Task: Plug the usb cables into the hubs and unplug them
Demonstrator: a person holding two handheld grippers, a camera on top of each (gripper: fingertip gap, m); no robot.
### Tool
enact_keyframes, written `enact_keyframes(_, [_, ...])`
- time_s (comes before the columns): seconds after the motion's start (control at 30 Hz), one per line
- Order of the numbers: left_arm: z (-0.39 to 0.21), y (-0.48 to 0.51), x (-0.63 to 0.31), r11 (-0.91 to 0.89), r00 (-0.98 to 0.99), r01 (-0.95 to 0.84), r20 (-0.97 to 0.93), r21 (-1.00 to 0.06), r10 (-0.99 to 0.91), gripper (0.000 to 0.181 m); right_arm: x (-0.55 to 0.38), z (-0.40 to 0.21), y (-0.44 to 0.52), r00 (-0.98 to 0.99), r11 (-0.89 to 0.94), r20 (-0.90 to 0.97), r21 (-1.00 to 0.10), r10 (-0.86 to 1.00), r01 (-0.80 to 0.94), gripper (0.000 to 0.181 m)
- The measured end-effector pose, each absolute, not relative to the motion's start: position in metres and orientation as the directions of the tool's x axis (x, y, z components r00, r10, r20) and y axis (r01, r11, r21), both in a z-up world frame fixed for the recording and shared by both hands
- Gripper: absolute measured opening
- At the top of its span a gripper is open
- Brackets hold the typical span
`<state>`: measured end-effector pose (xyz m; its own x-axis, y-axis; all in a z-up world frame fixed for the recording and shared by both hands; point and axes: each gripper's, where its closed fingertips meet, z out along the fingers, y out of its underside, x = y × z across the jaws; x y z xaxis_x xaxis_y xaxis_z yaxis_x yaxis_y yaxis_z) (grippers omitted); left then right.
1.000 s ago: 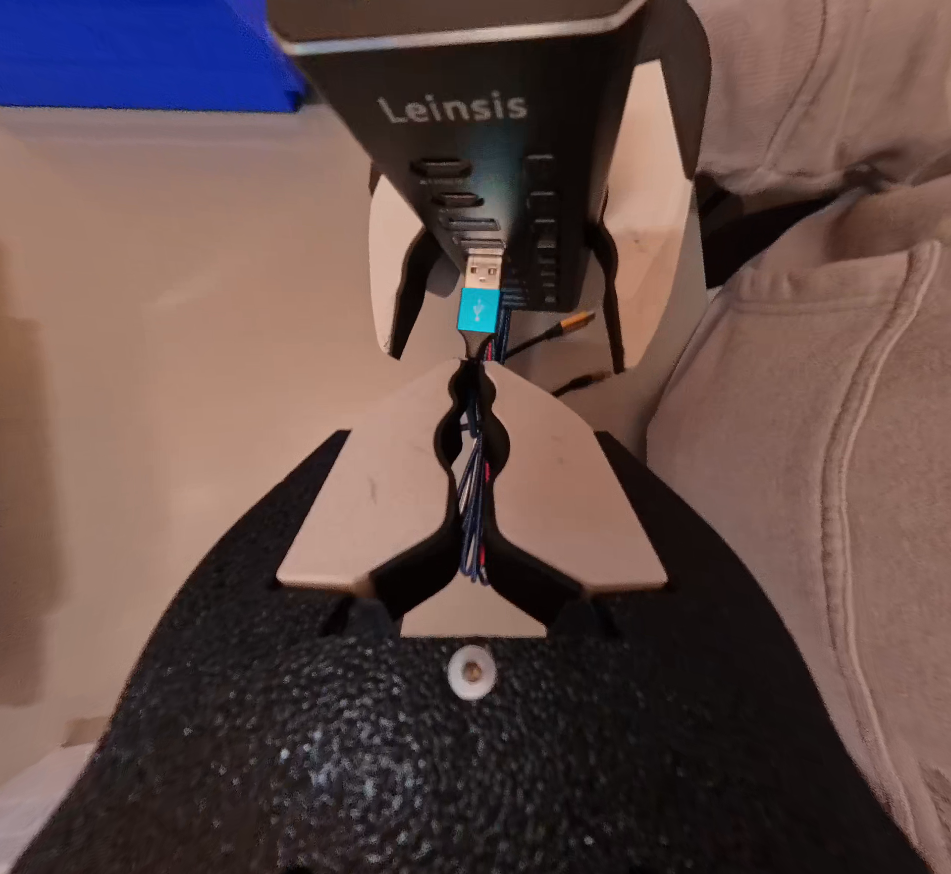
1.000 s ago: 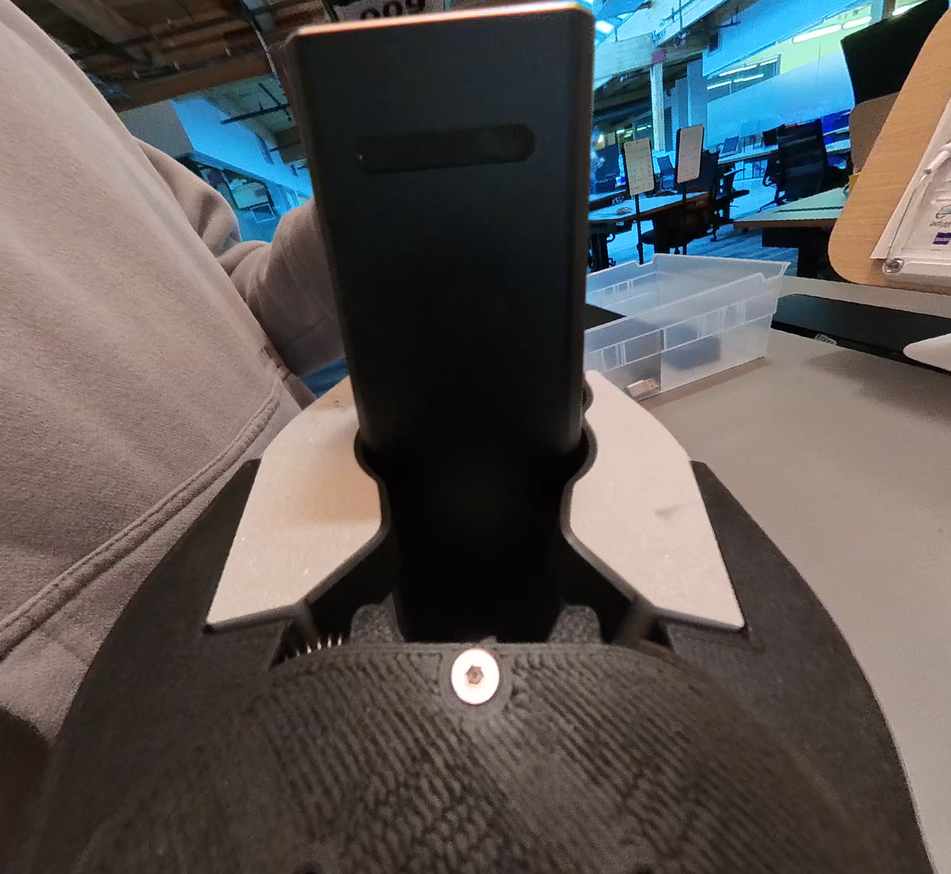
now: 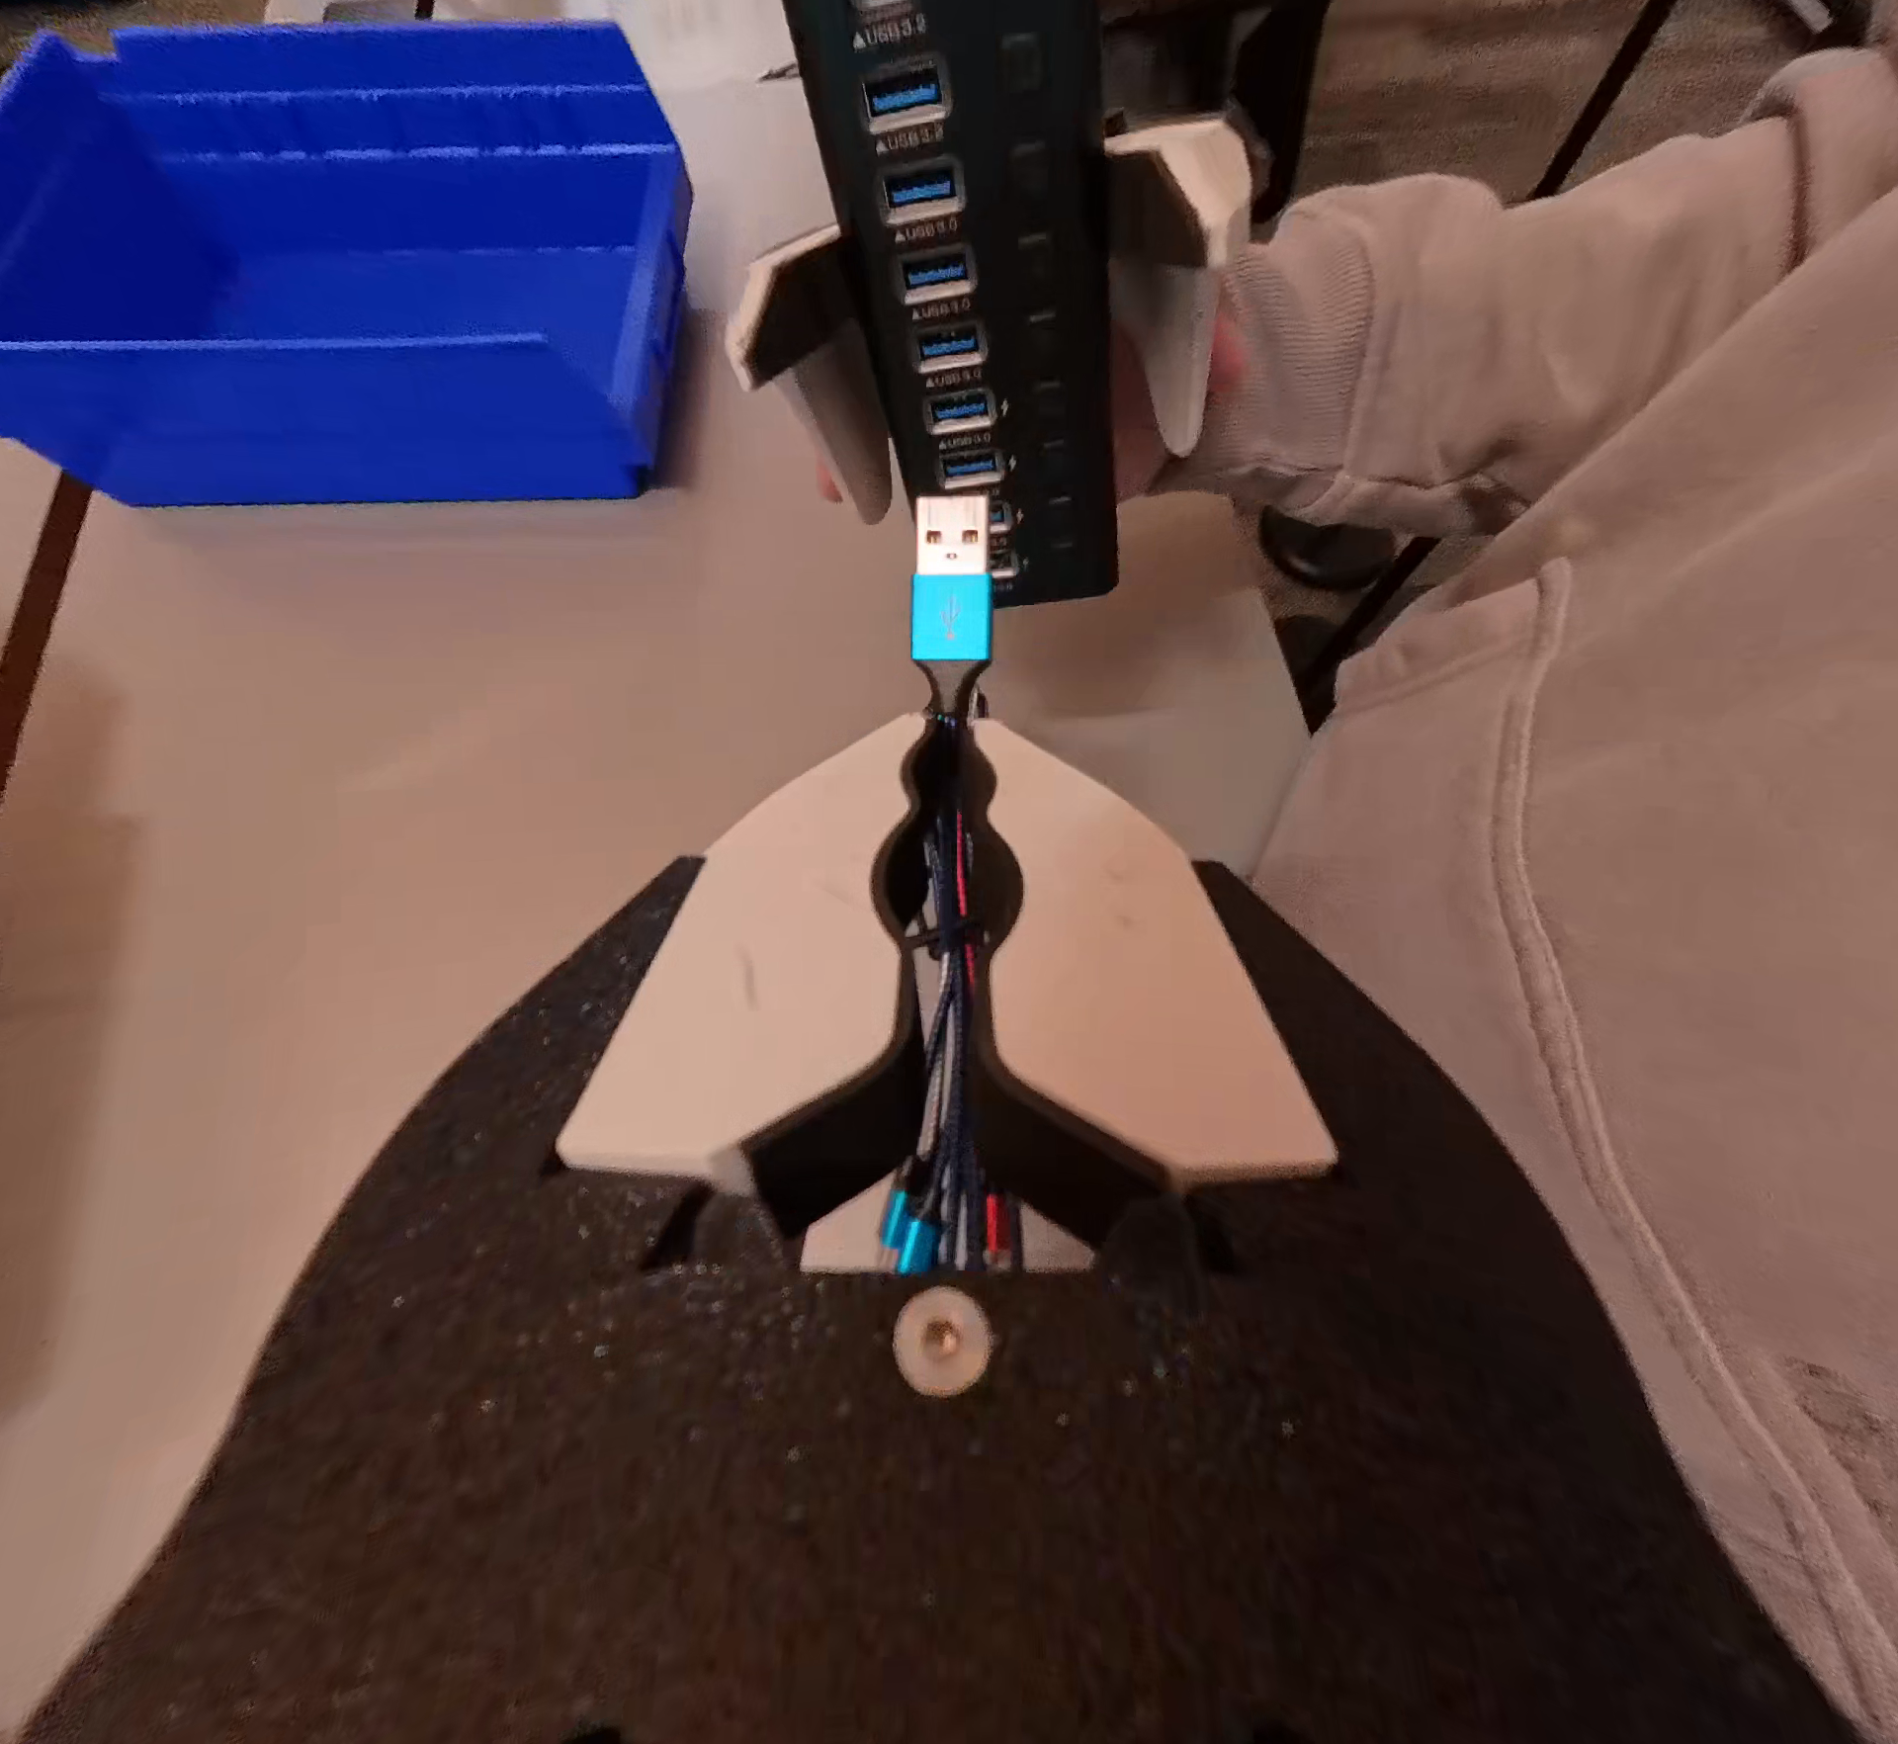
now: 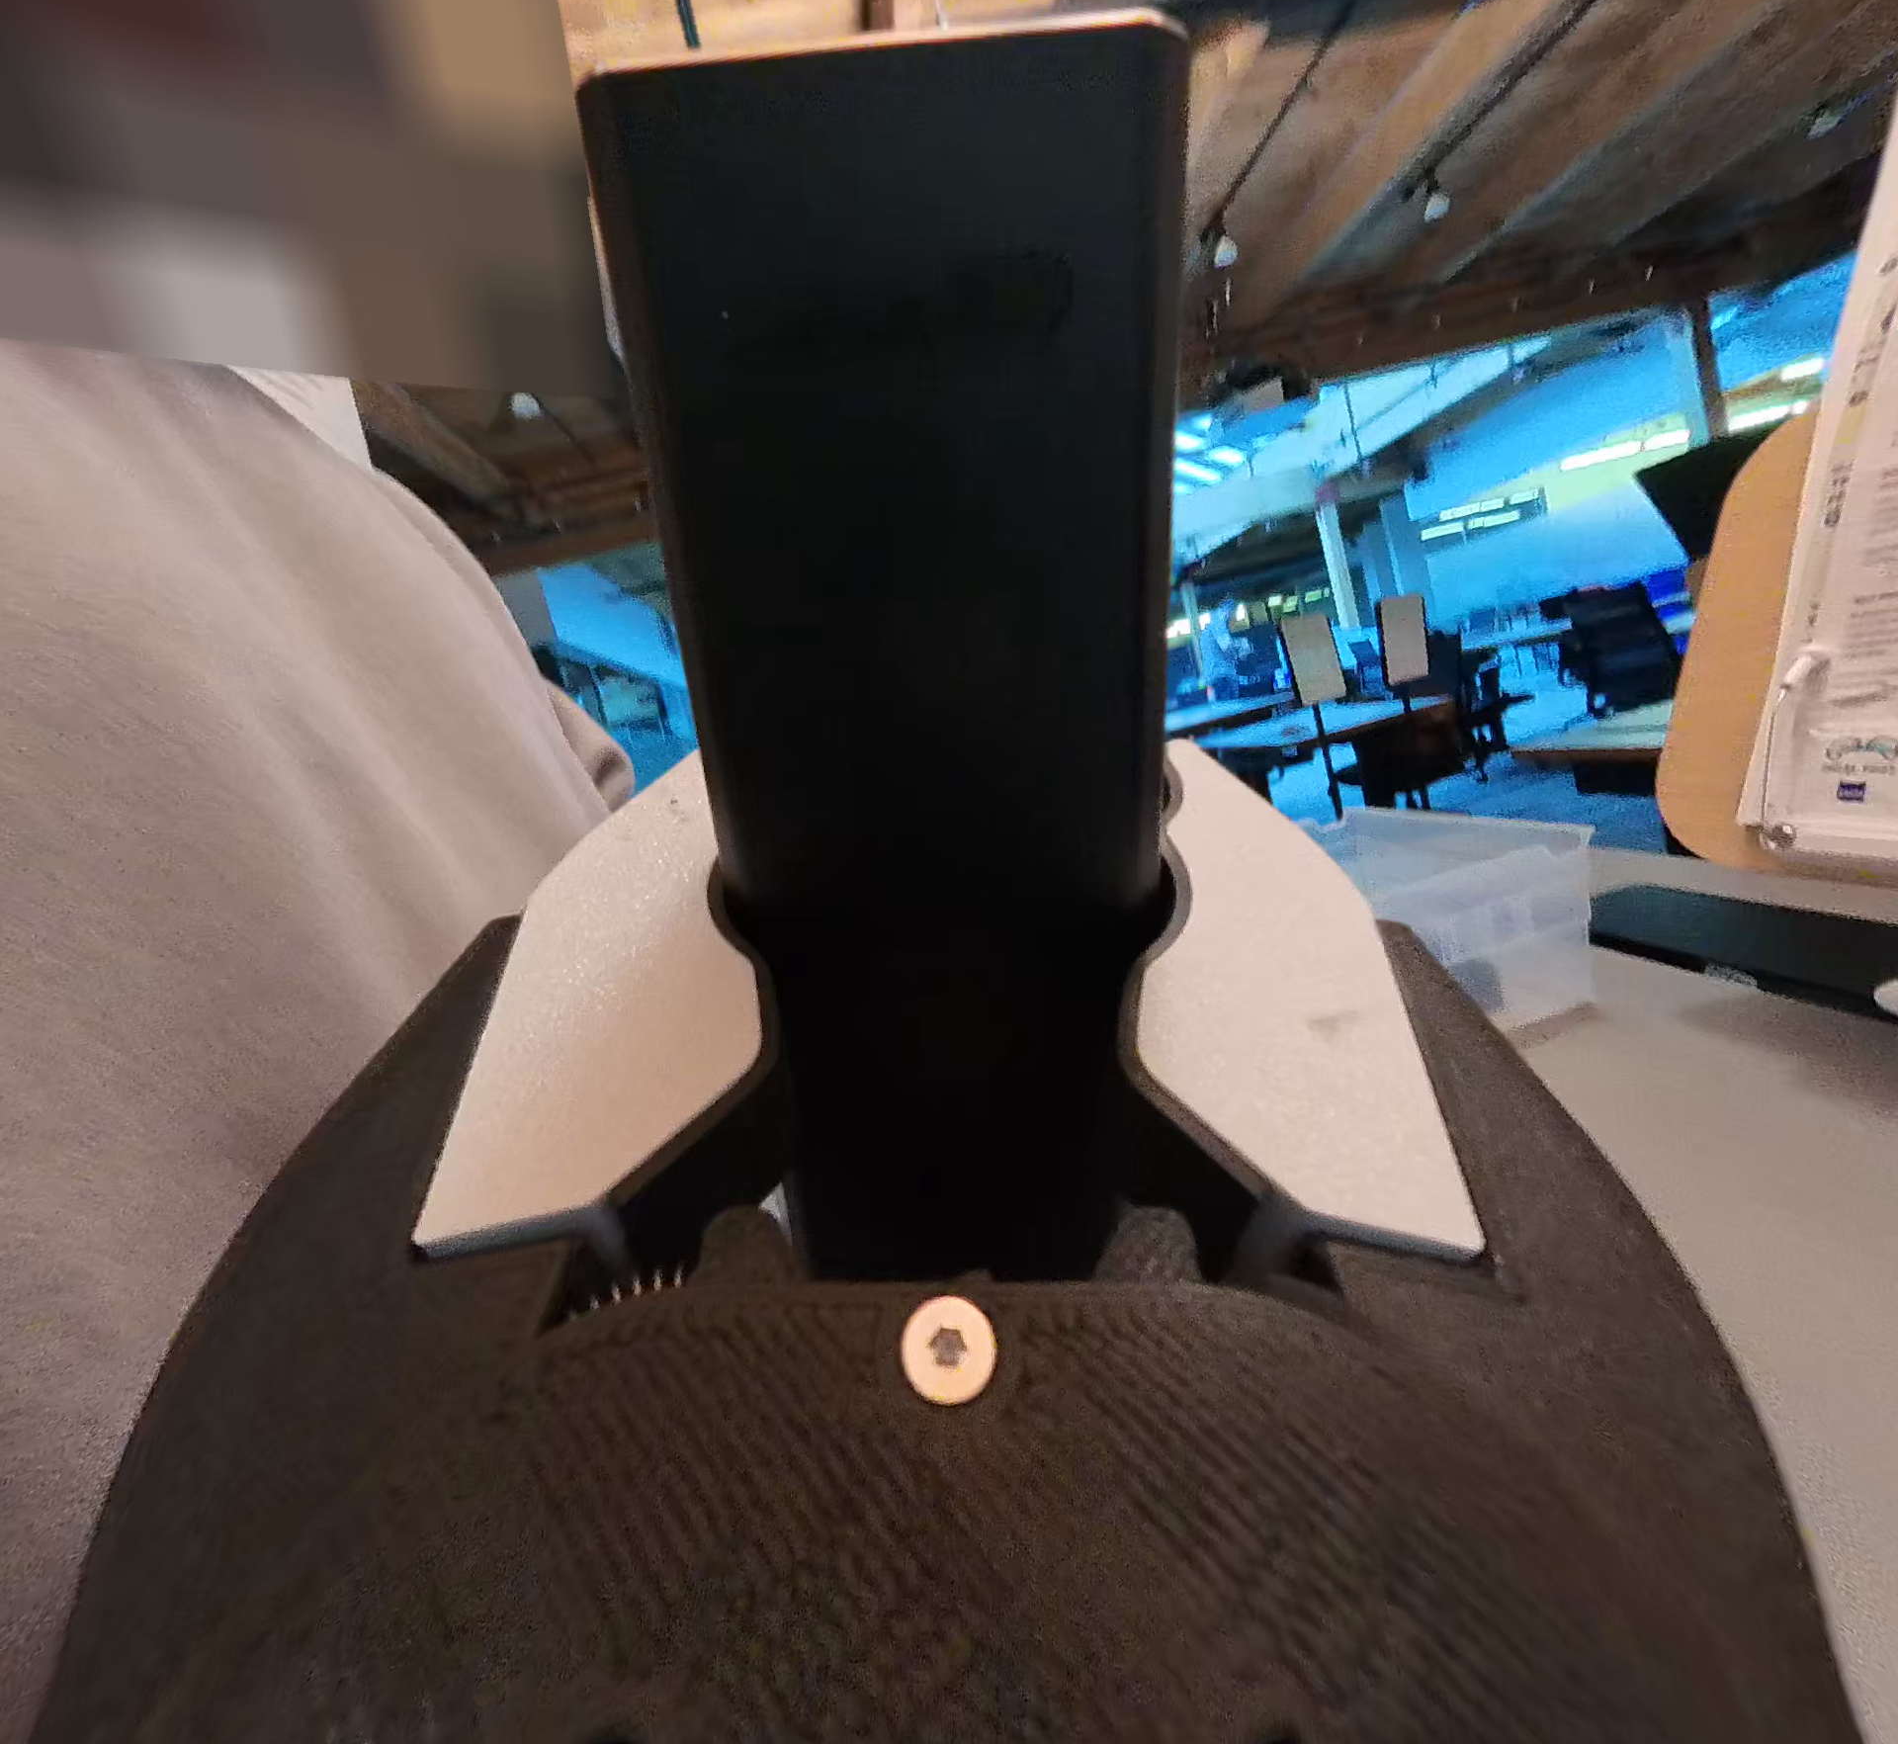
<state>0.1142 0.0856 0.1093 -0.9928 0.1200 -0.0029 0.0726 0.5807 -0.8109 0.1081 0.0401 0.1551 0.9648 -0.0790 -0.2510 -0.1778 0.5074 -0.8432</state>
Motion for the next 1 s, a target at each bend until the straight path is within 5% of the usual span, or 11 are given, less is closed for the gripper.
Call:
enact_keyframes(0.4, [0.067, 0.092, 0.14, 0.662, -1.0, 0.001, 0.008, -0.749, 0.011, 0.001, 0.116, 0.155, 0.022, 0.955, 0.533, -0.268, -0.83, -0.126, -0.163, 0.073])
enact_keyframes(0.8, [0.009, 0.123, 0.238, 0.586, -0.925, -0.257, 0.02, -0.768, -0.379, 0.002, 0.12, 0.138, 0.021, 0.939, 0.438, -0.266, -0.887, -0.218, -0.149, 0.074])
enact_keyframes(0.9, [0.026, 0.122, 0.252, 0.502, -0.903, -0.281, 0.048, -0.818, -0.427, 0.002, 0.118, 0.136, 0.022, 0.939, 0.427, -0.262, -0.892, -0.224, -0.147, 0.074])
enact_keyframes(1.0, [0.073, 0.13, 0.279, 0.429, -0.848, -0.117, -0.135, -0.896, -0.513, 0.002, 0.119, 0.135, 0.019, 0.937, 0.418, -0.256, -0.898, -0.239, -0.139, 0.073])
